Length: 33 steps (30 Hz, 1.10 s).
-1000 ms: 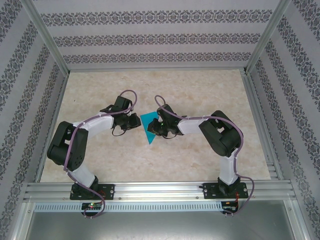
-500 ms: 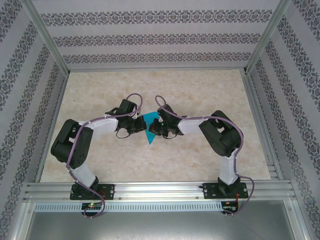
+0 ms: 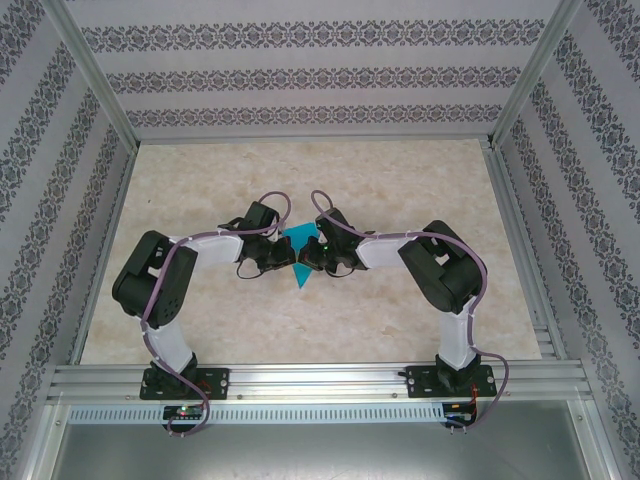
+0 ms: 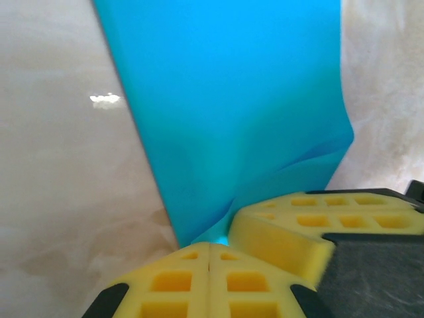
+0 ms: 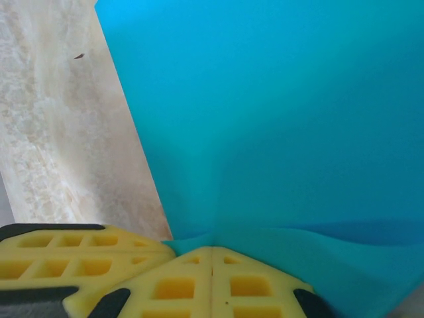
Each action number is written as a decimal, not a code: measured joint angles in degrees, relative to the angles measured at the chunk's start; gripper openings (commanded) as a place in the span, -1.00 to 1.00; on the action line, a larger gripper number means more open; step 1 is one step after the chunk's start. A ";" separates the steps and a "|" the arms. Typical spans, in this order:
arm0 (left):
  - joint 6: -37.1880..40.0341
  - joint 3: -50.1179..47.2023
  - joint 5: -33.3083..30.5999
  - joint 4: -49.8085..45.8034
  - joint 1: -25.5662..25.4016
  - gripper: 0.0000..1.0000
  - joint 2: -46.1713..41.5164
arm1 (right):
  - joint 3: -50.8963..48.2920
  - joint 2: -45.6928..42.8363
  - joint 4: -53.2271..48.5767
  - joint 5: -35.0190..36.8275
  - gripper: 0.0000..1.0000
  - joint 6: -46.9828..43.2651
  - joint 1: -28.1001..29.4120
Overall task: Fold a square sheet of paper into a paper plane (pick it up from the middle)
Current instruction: Third fold the triangle at the center of the table.
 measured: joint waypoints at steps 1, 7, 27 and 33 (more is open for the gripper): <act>0.02 0.00 -0.46 -0.02 -0.02 -0.98 0.26 | -0.09 0.00 0.22 -0.22 -1.00 0.00 -0.04; 0.00 0.31 -1.11 -0.02 -0.26 -1.00 0.74 | -1.20 -0.66 1.44 -2.34 -1.00 0.00 -1.16; 0.09 1.25 -2.67 -1.18 -0.70 -1.00 0.94 | -5.27 -4.04 0.94 -3.54 -1.00 -2.60 -2.62; 1.18 2.62 -3.54 -3.23 -0.76 -0.97 1.18 | -5.29 -3.43 1.03 -3.45 -1.00 -2.58 -2.62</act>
